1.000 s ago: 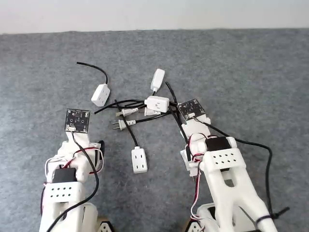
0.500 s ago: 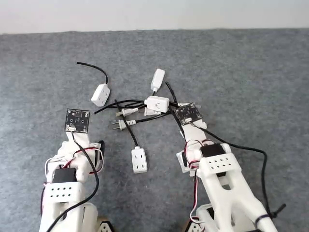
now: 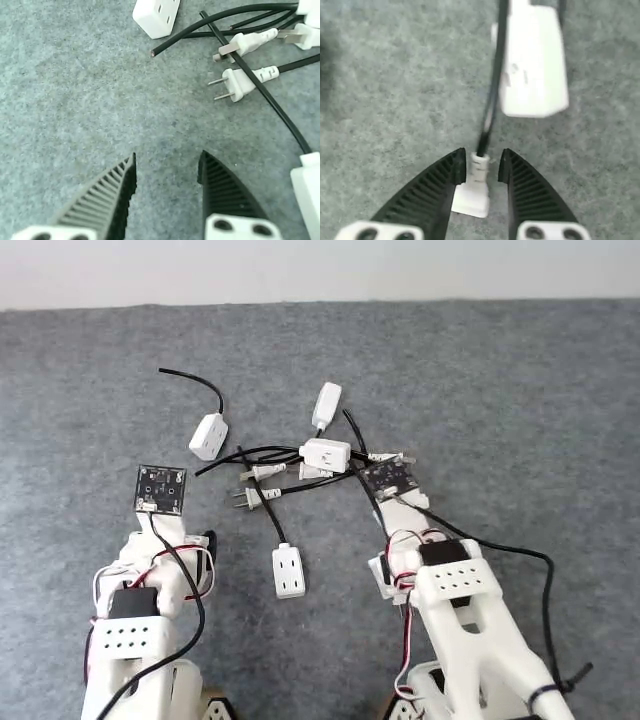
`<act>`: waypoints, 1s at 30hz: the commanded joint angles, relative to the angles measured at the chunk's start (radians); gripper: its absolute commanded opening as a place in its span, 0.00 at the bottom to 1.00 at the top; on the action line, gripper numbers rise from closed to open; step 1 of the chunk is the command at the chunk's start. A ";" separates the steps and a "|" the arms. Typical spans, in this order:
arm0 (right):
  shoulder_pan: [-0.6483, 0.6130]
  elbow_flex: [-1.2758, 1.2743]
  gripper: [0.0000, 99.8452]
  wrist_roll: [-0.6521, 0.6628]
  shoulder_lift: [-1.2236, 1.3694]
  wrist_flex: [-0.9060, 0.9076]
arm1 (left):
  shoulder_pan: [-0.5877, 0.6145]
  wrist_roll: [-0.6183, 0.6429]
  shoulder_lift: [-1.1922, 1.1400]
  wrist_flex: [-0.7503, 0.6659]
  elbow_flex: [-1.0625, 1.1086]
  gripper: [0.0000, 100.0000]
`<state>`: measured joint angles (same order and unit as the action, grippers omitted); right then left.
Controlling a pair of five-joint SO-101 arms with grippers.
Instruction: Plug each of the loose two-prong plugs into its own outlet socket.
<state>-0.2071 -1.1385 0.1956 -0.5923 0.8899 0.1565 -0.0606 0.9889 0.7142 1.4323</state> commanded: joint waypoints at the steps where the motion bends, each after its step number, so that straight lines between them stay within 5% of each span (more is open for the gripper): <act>1: 0.048 0.011 0.12 0.011 -0.015 -0.013 | 0.000 0.000 0.015 -0.025 -0.039 0.19; 30: 0.019 0.006 0.11 0.012 -0.013 -0.028 | 0.000 0.000 0.015 -0.025 -0.039 0.19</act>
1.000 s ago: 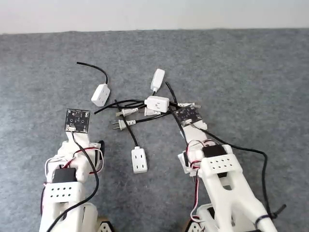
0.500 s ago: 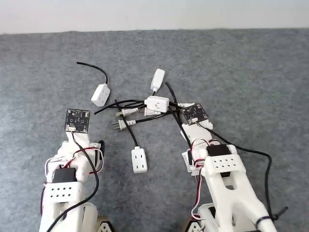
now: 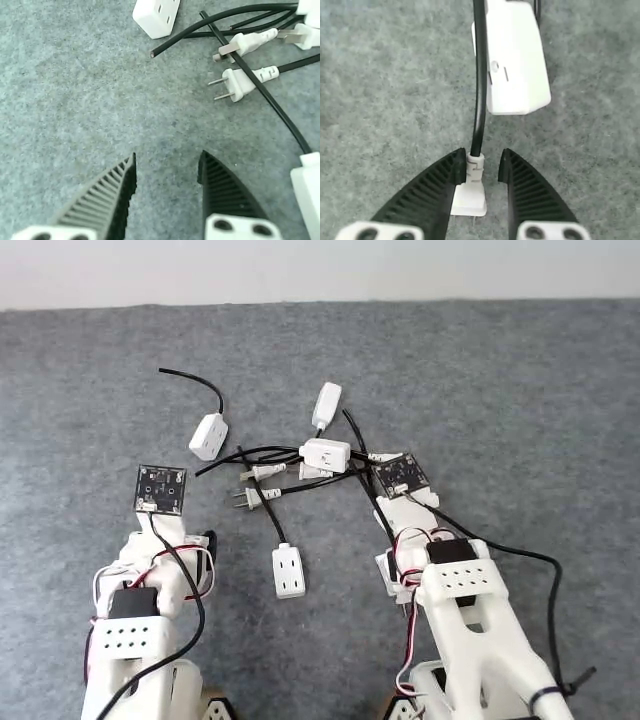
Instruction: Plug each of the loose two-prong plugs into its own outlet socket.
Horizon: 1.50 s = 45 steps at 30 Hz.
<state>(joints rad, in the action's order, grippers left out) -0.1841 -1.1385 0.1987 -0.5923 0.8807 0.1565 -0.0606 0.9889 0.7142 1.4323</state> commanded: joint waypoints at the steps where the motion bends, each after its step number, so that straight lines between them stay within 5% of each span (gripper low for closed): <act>1: -0.004 0.006 0.11 0.009 -0.013 -0.019 | 0.000 0.000 0.015 -0.025 -0.039 0.19; 40: -0.038 0.006 0.04 0.063 -0.012 0.021 | 0.000 0.000 0.015 -0.023 -0.039 0.19; 45: -0.038 0.006 0.12 0.064 -0.012 0.021 | 0.000 0.000 0.015 -0.023 -0.039 0.19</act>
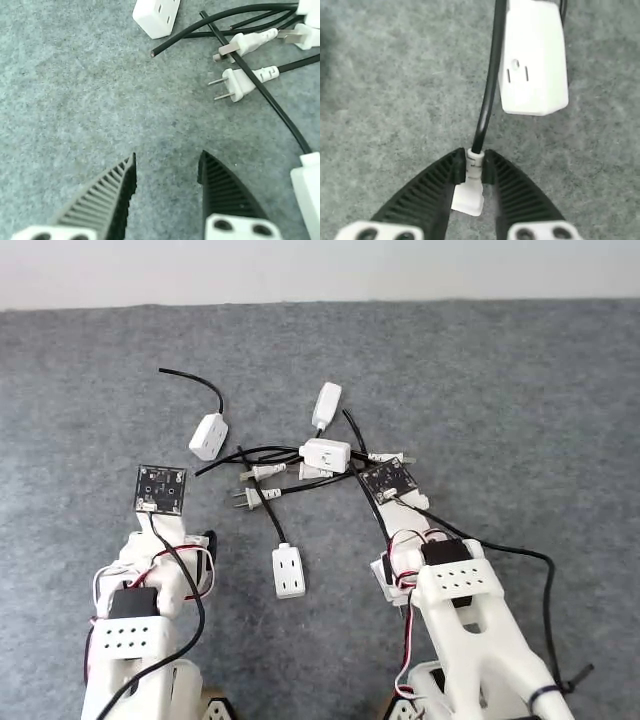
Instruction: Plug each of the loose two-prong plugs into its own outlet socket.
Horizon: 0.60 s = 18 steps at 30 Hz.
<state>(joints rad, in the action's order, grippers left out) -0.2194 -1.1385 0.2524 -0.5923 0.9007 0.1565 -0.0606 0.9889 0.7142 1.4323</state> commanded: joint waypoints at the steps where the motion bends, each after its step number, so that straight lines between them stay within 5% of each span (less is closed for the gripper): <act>1: -0.004 0.006 0.12 0.011 -0.012 0.001 | 0.000 0.000 0.015 -0.023 -0.039 0.19; 13: -0.002 0.106 0.04 0.006 0.159 0.012 | 0.000 0.000 0.015 -0.023 -0.039 0.19; 18: -0.001 0.106 0.09 0.003 0.142 0.005 | 0.000 0.000 0.015 -0.023 -0.039 0.19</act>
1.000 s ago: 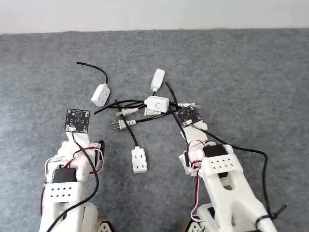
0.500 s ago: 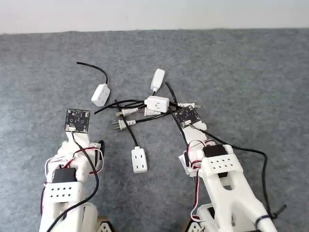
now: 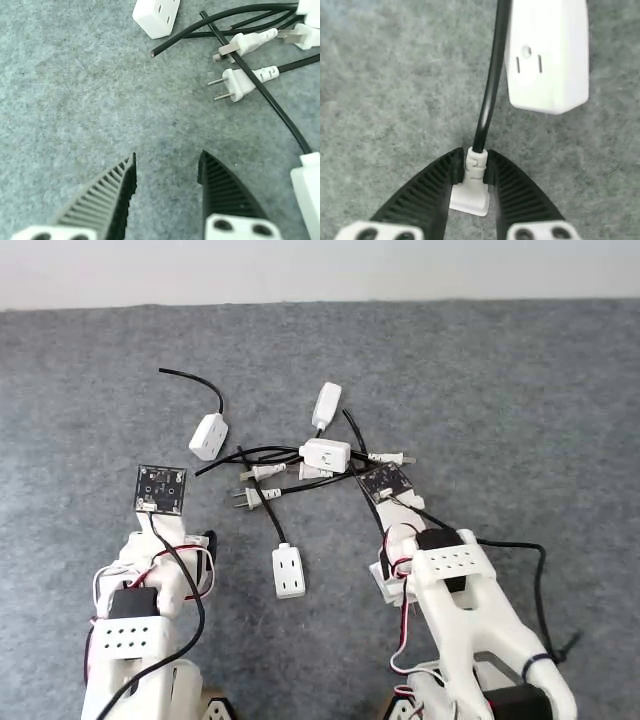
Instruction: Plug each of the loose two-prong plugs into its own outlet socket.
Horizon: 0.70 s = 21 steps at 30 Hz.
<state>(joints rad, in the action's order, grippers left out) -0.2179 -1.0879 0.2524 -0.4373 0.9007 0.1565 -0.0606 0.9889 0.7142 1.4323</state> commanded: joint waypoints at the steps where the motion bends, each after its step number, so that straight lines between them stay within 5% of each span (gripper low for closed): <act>1: -0.002 0.058 0.10 0.003 -0.013 0.004 | 0.000 0.000 0.015 -0.023 -0.039 0.19; 21: -0.007 0.074 0.10 -0.026 -0.016 0.013 | 0.000 0.000 0.015 -0.023 -0.039 0.19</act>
<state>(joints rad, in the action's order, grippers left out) -0.2225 -1.0342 0.2355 -0.4358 0.9007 0.1565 -0.0606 0.9889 0.7142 1.4323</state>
